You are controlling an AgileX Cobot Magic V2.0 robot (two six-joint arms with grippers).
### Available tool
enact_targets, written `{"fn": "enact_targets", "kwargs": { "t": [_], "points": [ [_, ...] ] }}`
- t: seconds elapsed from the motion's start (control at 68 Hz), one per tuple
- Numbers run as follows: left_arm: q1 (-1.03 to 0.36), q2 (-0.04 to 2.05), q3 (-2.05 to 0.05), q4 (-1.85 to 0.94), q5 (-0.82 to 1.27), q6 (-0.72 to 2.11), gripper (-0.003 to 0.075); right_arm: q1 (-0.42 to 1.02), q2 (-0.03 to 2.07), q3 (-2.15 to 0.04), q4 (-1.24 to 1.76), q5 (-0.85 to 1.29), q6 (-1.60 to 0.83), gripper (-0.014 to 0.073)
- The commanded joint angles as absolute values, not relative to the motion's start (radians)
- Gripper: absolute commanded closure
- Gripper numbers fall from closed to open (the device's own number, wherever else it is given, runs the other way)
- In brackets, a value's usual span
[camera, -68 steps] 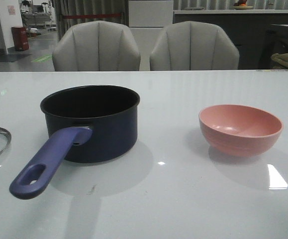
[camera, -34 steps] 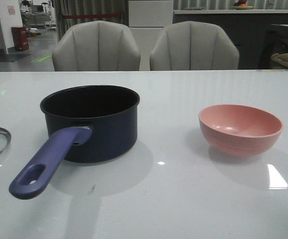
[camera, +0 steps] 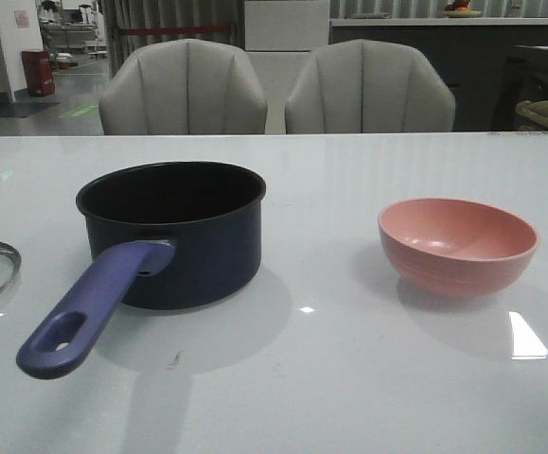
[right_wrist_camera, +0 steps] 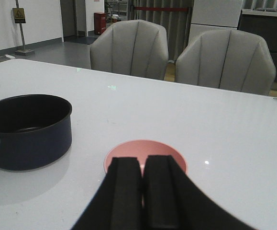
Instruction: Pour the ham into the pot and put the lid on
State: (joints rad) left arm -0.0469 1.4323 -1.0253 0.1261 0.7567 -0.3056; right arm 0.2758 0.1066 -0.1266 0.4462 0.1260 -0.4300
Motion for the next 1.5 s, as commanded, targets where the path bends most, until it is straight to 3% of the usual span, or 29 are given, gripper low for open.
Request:
{"fn": "enact_targets", "kwargs": {
  "t": [0.0,0.397,1.235,1.338,1.485],
  "points": [
    [-0.038,1.485,-1.110,0.138,0.769,-0.312,0.0062,0.277,0.117,-0.155,0.455,0.055,-0.435,0.0436],
    [-0.031,1.732,-1.302,0.084,0.922,-0.247,0.0062,0.277,0.117,-0.155,0.455,0.055,-0.435,0.0436],
    [0.024,1.869,-1.379,-0.015,0.957,-0.137,0.0067,0.277,0.117,-0.155,0.455,0.055,-0.435,0.0436],
    [0.024,1.876,-1.379,-0.015,0.957,-0.137,0.0124,0.277,0.117,-0.155,0.455,0.055,-0.435,0.0436],
    [0.026,1.878,-1.379,-0.015,0.944,-0.137,0.0283,0.277,0.117,-0.155,0.455,0.055,-0.435,0.0436]
  ]
}}
